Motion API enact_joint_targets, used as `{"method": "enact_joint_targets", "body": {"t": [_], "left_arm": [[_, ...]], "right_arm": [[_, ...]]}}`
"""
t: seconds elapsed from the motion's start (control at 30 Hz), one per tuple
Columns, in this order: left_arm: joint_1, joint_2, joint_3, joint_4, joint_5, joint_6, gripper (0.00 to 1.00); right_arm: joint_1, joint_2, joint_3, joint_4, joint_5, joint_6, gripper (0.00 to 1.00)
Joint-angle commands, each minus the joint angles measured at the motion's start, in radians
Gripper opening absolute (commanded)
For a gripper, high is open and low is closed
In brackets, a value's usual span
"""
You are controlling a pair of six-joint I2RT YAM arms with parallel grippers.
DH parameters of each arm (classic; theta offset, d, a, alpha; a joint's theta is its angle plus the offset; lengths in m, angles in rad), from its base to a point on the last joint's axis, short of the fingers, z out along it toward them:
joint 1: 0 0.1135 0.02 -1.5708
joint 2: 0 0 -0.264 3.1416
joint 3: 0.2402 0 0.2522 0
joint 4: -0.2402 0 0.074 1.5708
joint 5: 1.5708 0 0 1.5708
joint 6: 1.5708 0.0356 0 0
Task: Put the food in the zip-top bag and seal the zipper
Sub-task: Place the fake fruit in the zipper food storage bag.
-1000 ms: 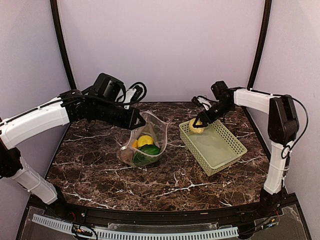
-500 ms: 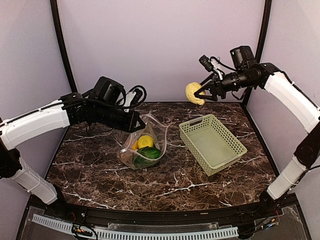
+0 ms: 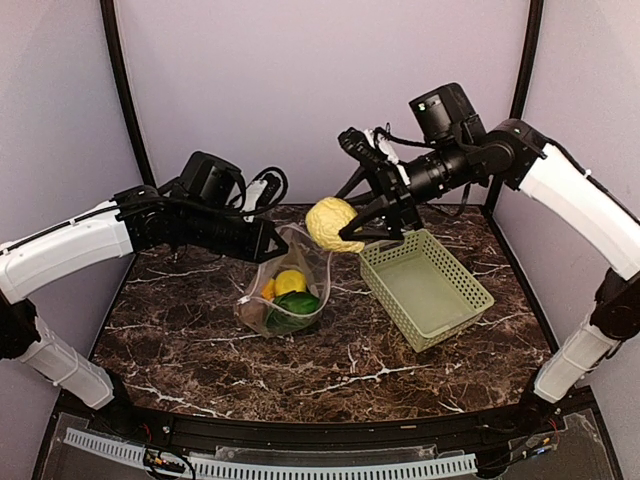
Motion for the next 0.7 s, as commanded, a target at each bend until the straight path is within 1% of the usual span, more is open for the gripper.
{"method": "enact_joint_targets", "body": {"t": [0.0, 0.13, 0.3, 0.4, 0.5, 0.67], "left_arm": [[0.005, -0.045, -0.013, 0.010, 0.023, -0.023, 0.01], [0.005, -0.051, -0.011, 0.010, 0.022, -0.032, 0.01], [0.005, -0.055, -0.019, 0.004, 0.022, -0.042, 0.01], [0.005, -0.061, -0.023, 0.002, 0.019, -0.044, 0.01], [0.005, -0.066, -0.026, 0.001, 0.021, -0.047, 0.01], [0.005, -0.069, -0.028, -0.006, 0.032, -0.047, 0.01]], "right_arm": [[0.121, 0.039, 0.004, -0.033, 0.155, -0.100, 0.57], [0.232, 0.062, -0.007, -0.027, 0.297, -0.162, 0.55], [0.313, 0.101, 0.012, -0.007, 0.432, -0.185, 0.54], [0.333, 0.118, 0.006, 0.028, 0.525, -0.224, 0.52], [0.338, 0.129, -0.017, 0.098, 0.604, -0.263, 0.49], [0.337, 0.132, -0.083, 0.221, 0.726, -0.323, 0.49]]}}
